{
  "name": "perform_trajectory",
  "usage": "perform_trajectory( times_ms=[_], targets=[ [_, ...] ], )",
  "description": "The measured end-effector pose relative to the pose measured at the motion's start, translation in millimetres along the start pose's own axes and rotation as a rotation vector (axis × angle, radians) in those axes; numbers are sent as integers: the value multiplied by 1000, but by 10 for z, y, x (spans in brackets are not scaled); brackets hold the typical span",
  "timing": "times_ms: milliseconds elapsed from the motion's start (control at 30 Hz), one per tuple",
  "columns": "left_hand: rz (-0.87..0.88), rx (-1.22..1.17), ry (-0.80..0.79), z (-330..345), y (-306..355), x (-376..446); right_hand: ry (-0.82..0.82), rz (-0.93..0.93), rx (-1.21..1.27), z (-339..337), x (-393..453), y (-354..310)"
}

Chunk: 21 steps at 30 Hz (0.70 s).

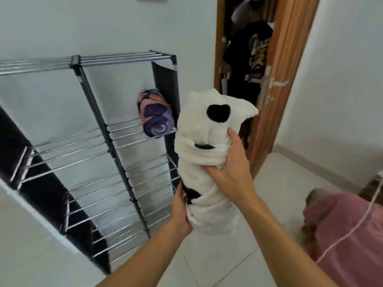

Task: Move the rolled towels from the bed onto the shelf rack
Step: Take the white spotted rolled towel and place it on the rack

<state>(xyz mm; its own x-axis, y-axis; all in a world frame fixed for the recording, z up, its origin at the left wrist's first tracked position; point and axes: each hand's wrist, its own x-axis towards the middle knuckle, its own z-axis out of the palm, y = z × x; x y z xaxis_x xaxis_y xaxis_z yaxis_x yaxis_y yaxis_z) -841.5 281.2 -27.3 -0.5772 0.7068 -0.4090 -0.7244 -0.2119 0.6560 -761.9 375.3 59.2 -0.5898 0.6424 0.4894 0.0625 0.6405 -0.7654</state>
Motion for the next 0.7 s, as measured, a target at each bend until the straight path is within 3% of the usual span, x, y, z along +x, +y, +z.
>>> perform_trajectory(
  times_ms=[300,500,700],
  targets=[
    [277,-126,285,-397,1179,759,-394,-189,180,1385,1460,14],
    [463,-194,460,-567,1790,946,-531,-148,272,2183,2157,-62],
    [636,39,588,-647,2320,1221,-657,-24,267,2761,2849,-257]
  ],
)
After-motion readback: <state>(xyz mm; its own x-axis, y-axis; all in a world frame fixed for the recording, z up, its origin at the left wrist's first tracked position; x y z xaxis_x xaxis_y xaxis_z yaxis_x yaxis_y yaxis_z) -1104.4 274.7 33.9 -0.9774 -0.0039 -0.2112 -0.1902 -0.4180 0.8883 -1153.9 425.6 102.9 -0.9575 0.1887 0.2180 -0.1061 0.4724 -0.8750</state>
